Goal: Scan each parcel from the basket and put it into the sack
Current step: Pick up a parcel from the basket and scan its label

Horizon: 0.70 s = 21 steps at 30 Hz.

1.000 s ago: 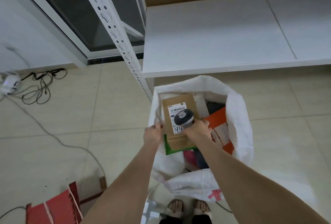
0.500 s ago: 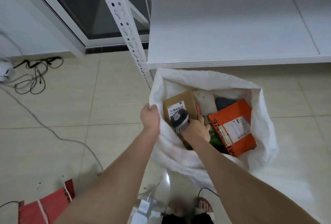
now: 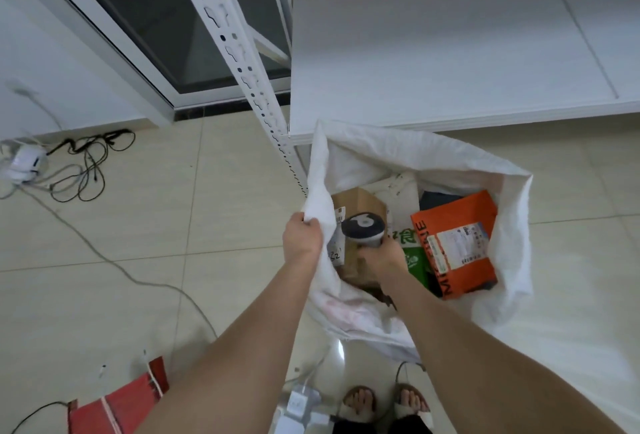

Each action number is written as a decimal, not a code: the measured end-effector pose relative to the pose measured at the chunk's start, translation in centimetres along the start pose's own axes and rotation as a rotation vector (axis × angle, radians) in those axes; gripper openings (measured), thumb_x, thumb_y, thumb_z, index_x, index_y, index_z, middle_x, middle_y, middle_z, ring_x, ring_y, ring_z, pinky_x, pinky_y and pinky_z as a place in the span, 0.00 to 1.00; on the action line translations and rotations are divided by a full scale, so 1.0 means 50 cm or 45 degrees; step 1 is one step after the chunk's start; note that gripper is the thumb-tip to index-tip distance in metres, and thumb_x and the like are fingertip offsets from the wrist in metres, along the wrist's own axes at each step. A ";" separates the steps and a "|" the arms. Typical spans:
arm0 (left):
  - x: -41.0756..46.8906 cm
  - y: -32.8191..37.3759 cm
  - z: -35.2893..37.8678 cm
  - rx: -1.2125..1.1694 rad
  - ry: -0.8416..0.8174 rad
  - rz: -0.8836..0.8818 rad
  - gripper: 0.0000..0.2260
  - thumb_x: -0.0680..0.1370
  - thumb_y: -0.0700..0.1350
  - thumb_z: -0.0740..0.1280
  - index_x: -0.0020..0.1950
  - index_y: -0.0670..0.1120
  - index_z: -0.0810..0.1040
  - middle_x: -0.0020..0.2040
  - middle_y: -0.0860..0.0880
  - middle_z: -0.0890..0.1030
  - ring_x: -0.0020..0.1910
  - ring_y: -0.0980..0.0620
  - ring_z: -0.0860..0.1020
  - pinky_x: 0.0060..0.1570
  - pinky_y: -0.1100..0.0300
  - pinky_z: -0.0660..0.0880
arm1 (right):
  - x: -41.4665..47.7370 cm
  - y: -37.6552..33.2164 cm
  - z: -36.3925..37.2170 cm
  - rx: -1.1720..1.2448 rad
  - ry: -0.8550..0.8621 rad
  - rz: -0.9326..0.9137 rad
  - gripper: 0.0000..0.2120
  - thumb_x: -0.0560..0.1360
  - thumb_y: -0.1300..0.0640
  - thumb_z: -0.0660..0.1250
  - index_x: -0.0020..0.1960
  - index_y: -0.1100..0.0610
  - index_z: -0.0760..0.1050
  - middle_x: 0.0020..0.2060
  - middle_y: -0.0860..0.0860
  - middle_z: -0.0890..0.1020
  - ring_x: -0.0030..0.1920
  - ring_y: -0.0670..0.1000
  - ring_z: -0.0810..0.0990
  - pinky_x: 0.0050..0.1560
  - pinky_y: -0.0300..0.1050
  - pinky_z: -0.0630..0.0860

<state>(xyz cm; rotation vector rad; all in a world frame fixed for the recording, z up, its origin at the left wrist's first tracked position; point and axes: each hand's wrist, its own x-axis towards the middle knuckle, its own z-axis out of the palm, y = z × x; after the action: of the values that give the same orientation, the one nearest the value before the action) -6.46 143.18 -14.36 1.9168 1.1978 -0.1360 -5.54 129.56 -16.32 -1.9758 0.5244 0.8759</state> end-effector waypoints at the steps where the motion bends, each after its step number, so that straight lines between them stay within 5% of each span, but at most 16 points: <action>1: -0.006 0.002 0.004 0.049 -0.017 0.003 0.13 0.78 0.41 0.57 0.59 0.40 0.75 0.56 0.40 0.79 0.56 0.39 0.76 0.55 0.52 0.73 | 0.003 0.005 -0.002 0.098 -0.091 0.028 0.07 0.73 0.64 0.69 0.50 0.63 0.76 0.46 0.57 0.80 0.47 0.56 0.79 0.52 0.51 0.76; 3: -0.019 0.003 0.008 0.107 -0.033 -0.002 0.13 0.79 0.41 0.56 0.60 0.41 0.74 0.56 0.40 0.78 0.56 0.40 0.76 0.56 0.52 0.73 | -0.002 0.014 -0.008 0.150 -0.231 0.086 0.13 0.70 0.68 0.71 0.53 0.63 0.77 0.50 0.58 0.80 0.51 0.57 0.79 0.57 0.51 0.76; 6: -0.041 0.011 -0.003 0.153 -0.052 -0.044 0.15 0.79 0.41 0.55 0.65 0.41 0.71 0.60 0.41 0.76 0.58 0.39 0.75 0.58 0.50 0.73 | -0.017 0.020 -0.030 0.129 -0.125 0.095 0.18 0.69 0.66 0.73 0.58 0.63 0.76 0.52 0.57 0.81 0.56 0.58 0.79 0.60 0.54 0.76; 11: -0.099 0.073 -0.028 0.298 -0.158 -0.108 0.22 0.78 0.45 0.61 0.71 0.41 0.64 0.66 0.40 0.70 0.63 0.38 0.72 0.61 0.48 0.71 | -0.079 -0.011 -0.138 0.152 -0.009 0.072 0.04 0.73 0.64 0.69 0.44 0.60 0.73 0.36 0.53 0.77 0.39 0.52 0.78 0.39 0.43 0.75; 16: -0.185 0.175 -0.060 0.439 -0.246 -0.093 0.22 0.79 0.46 0.61 0.71 0.42 0.63 0.68 0.39 0.64 0.64 0.40 0.69 0.62 0.50 0.70 | -0.161 -0.043 -0.228 0.244 0.009 0.061 0.10 0.72 0.68 0.68 0.35 0.59 0.71 0.29 0.54 0.75 0.30 0.50 0.74 0.36 0.42 0.73; 19: -0.243 0.253 -0.076 0.459 -0.340 0.050 0.22 0.79 0.44 0.60 0.72 0.43 0.64 0.69 0.39 0.66 0.65 0.41 0.69 0.57 0.56 0.69 | -0.226 -0.063 -0.293 0.364 0.043 0.071 0.08 0.72 0.65 0.71 0.38 0.60 0.73 0.31 0.55 0.77 0.33 0.53 0.76 0.42 0.48 0.79; 21: -0.286 0.311 -0.080 0.493 -0.400 0.178 0.21 0.78 0.43 0.60 0.71 0.43 0.67 0.68 0.39 0.70 0.65 0.42 0.70 0.54 0.58 0.69 | -0.273 -0.080 -0.344 0.473 0.082 0.057 0.09 0.71 0.64 0.72 0.35 0.59 0.73 0.30 0.55 0.77 0.31 0.52 0.75 0.36 0.45 0.77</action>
<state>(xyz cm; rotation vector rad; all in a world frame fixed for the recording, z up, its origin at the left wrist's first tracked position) -3.26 133.37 4.50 2.2016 0.8675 -0.6088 -5.51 117.28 2.30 -1.6616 0.7156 0.6868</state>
